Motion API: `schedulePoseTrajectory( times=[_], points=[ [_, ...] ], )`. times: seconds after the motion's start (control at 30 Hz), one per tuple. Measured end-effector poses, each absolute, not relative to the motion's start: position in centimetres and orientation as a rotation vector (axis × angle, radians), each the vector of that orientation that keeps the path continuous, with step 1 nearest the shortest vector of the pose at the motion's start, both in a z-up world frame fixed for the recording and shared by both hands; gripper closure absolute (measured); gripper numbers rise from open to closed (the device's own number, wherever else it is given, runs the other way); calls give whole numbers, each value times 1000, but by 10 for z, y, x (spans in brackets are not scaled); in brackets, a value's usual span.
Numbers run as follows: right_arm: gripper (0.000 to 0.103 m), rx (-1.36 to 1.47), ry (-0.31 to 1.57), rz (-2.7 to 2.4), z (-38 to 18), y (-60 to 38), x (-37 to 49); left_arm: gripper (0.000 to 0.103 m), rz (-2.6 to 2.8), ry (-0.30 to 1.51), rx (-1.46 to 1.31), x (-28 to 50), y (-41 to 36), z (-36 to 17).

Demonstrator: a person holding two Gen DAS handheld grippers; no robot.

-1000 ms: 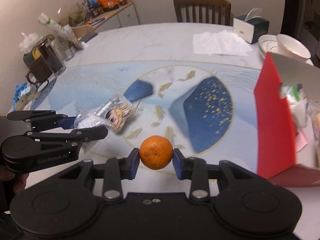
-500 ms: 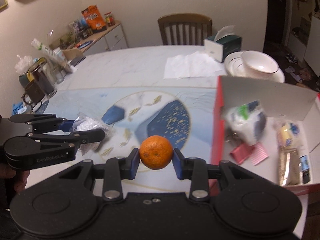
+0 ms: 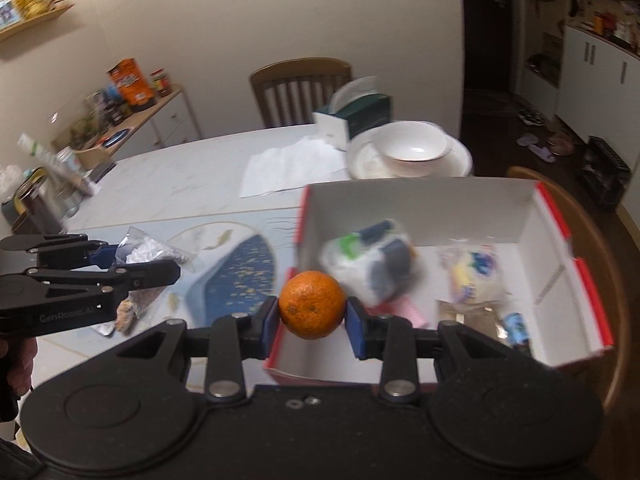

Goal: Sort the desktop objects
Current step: 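Carry the granule bag in the left tool and orange in the right tool to the box, then lower the granule bag and orange into the box and open both tools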

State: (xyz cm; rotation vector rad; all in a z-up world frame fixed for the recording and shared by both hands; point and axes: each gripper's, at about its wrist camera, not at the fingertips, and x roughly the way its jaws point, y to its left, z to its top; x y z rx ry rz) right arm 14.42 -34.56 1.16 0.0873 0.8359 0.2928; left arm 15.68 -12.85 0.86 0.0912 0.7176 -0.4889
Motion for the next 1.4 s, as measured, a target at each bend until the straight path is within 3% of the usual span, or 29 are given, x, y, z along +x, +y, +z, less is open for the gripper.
schedulePoseTrajectory(
  times=[0.63, 1.4],
  points=[
    [69, 96, 851, 86, -14, -447, 164, 70, -704, 784, 255, 190, -261, -16],
    [69, 11, 984, 82, -65, -473, 200, 70, -791, 952, 502, 232, -330, -66]
  ],
)
